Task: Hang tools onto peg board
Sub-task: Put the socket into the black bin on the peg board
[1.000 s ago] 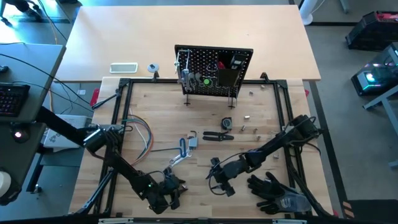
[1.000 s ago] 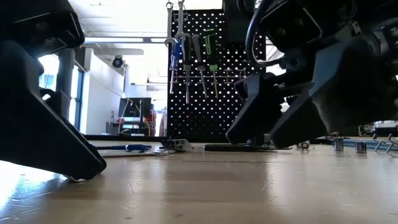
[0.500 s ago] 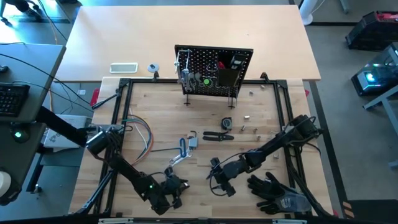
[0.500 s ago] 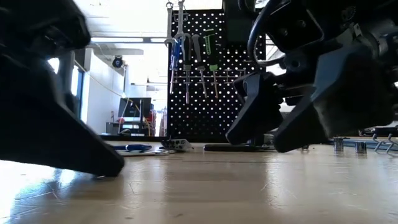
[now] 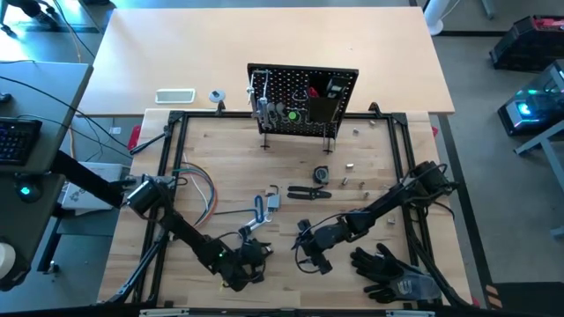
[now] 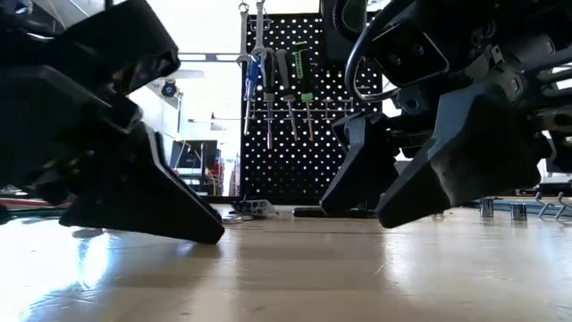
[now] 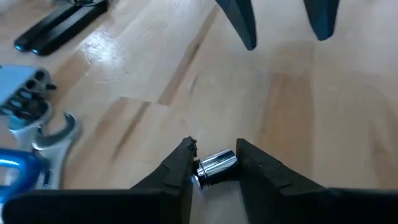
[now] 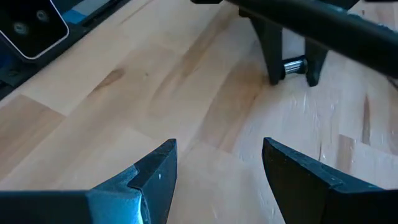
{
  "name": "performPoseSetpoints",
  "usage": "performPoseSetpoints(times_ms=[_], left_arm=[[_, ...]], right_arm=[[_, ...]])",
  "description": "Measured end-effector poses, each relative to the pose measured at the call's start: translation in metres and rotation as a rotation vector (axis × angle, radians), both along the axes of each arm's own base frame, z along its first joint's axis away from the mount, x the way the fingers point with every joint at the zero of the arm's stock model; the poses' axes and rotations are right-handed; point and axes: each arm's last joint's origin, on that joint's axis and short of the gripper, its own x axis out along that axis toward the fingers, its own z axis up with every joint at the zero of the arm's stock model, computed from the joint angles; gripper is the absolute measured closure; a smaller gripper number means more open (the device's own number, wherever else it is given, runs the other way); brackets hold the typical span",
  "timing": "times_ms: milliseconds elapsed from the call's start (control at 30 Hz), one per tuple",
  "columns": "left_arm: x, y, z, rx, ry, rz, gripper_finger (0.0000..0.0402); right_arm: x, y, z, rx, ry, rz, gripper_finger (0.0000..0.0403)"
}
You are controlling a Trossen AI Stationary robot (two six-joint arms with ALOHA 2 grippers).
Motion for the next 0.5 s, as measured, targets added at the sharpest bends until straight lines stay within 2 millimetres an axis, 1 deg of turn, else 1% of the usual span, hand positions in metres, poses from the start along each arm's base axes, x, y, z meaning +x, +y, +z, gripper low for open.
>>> performPoseSetpoints(times_ms=[300, 500], left_arm=[[0.01, 0.009, 0.02, 0.057, -0.034, -0.016, 0.032], [0.015, 0.016, 0.042, 0.113, -0.064, -0.024, 0.0321]], right_arm=[[0.0, -0.008, -0.004, -0.024, 0.047, -0.024, 0.0176], [-0.001, -0.012, -0.007, -0.043, 0.077, -0.039, 0.0176]])
